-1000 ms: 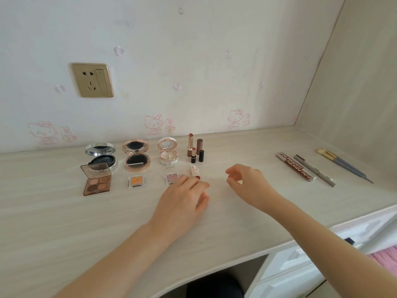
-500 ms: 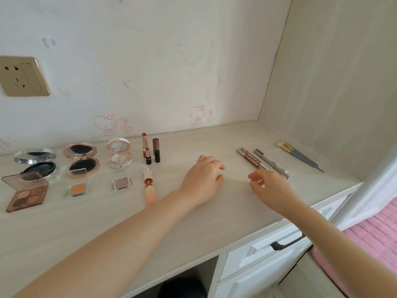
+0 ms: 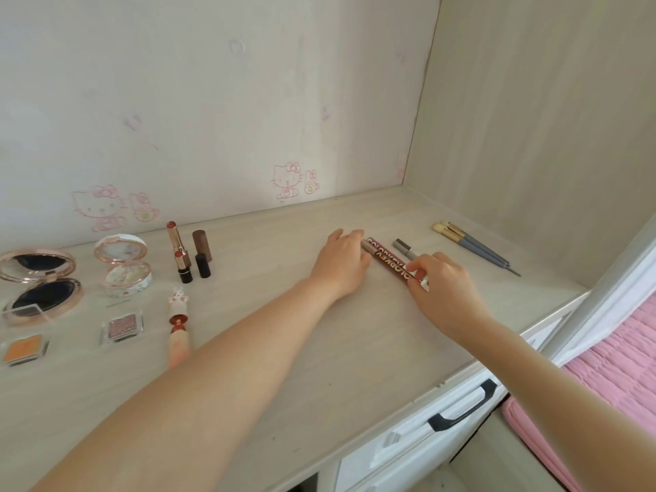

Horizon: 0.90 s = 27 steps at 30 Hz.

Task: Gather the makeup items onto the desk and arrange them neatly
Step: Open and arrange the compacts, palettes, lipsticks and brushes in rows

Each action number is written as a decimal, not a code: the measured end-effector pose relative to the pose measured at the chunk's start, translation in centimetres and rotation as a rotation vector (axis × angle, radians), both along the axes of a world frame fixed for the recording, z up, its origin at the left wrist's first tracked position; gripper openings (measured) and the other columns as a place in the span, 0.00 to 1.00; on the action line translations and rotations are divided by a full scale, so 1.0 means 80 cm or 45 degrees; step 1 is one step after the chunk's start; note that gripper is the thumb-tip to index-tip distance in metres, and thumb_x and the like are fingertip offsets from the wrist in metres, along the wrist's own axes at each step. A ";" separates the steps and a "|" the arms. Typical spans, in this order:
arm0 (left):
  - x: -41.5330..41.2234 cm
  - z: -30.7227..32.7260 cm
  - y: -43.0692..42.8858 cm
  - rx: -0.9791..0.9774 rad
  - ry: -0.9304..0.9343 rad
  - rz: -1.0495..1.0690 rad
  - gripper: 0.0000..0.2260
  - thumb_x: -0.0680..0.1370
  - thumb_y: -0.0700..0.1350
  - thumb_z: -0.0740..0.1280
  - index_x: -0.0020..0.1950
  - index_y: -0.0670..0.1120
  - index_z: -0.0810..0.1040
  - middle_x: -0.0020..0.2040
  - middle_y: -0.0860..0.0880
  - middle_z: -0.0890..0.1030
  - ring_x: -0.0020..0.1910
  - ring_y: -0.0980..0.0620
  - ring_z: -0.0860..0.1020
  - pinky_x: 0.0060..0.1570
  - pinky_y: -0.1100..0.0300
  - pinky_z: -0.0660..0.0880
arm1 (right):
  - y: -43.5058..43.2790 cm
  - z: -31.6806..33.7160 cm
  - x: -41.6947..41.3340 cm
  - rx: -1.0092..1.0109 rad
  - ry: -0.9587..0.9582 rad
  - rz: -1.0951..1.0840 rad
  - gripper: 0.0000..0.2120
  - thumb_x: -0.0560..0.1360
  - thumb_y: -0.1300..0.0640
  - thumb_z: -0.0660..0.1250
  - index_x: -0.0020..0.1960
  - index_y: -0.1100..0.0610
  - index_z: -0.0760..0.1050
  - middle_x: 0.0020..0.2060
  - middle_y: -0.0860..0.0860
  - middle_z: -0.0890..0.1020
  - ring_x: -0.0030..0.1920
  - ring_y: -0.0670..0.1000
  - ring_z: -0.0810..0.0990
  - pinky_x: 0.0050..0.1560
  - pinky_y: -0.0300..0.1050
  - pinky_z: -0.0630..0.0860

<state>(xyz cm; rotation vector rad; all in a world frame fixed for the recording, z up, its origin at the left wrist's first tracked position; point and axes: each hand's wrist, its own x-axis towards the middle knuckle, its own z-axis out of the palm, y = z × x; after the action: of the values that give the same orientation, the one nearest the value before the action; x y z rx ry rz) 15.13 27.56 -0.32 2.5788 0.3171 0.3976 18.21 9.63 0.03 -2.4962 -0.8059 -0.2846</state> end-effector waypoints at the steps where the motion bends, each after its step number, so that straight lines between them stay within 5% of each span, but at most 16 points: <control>1: 0.005 0.001 0.003 0.010 0.016 -0.017 0.22 0.81 0.43 0.56 0.75 0.41 0.60 0.73 0.42 0.66 0.76 0.44 0.54 0.72 0.54 0.55 | 0.002 0.000 0.001 -0.018 0.003 0.001 0.09 0.77 0.57 0.61 0.55 0.53 0.76 0.48 0.50 0.75 0.48 0.53 0.74 0.47 0.50 0.76; 16: 0.010 -0.006 0.015 -0.094 0.065 -0.071 0.21 0.78 0.45 0.61 0.71 0.44 0.67 0.67 0.41 0.73 0.70 0.44 0.66 0.68 0.54 0.64 | 0.005 -0.004 -0.001 -0.099 0.010 -0.011 0.11 0.76 0.55 0.64 0.58 0.53 0.75 0.49 0.49 0.76 0.49 0.51 0.74 0.45 0.44 0.74; 21: -0.013 0.009 0.007 -0.483 -0.172 0.092 0.21 0.78 0.44 0.65 0.70 0.45 0.68 0.63 0.46 0.76 0.63 0.49 0.73 0.60 0.62 0.65 | 0.007 0.002 -0.020 0.074 0.027 0.015 0.11 0.72 0.62 0.69 0.54 0.56 0.78 0.46 0.49 0.75 0.45 0.52 0.76 0.44 0.40 0.71; 27: -0.063 0.038 0.003 -1.266 -0.393 0.273 0.22 0.76 0.36 0.68 0.68 0.40 0.67 0.58 0.42 0.76 0.48 0.44 0.82 0.52 0.53 0.80 | 0.015 0.013 -0.065 0.266 0.037 0.088 0.11 0.71 0.65 0.71 0.52 0.55 0.78 0.45 0.49 0.75 0.40 0.45 0.75 0.37 0.26 0.67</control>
<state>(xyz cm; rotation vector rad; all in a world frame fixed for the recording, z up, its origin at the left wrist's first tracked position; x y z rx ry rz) 10.08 27.77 2.71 1.4971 0.5173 0.5325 13.05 10.80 1.08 -2.2683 -0.8059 -0.2920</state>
